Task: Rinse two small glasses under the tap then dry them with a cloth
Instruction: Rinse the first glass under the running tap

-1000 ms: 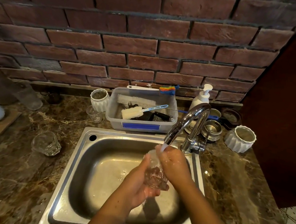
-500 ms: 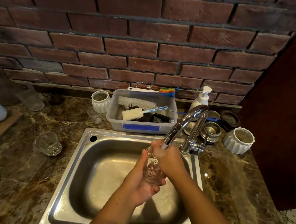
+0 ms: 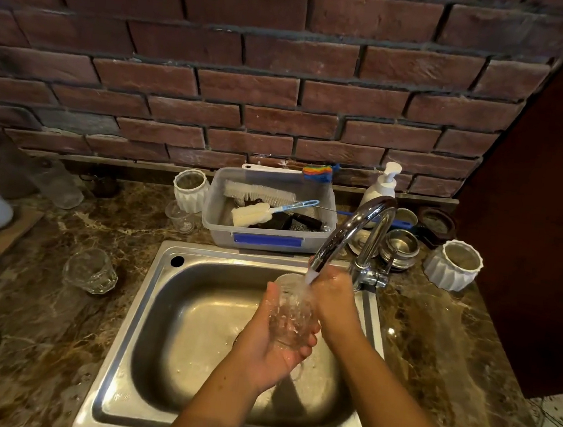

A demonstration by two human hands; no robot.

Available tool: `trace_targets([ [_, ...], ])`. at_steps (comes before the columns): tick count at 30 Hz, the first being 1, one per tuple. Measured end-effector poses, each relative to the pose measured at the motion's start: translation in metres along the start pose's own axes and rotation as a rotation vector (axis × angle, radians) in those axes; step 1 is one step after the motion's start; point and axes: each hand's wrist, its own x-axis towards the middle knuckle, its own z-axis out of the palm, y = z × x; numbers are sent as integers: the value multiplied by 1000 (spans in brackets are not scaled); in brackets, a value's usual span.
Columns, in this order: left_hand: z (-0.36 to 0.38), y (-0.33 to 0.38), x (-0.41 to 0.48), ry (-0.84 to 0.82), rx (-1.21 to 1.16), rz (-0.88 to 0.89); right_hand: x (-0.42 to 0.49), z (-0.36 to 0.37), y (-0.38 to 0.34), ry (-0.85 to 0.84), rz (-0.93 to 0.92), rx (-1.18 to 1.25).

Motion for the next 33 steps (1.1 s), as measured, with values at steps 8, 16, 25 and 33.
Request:
trace_targets([
  [8,-10,1,3,55,233,47,-7,3,17,31,-211,-362],
  [16,-20,-7,-4,-51,161,138,-12,10,15,-16,125,196],
  [25,-25,-7,-1,73,785,396,-35,-1,54,-194,391,598],
  [33,-23,11,-5,-15,426,367,-30,4,28,-203,138,225],
])
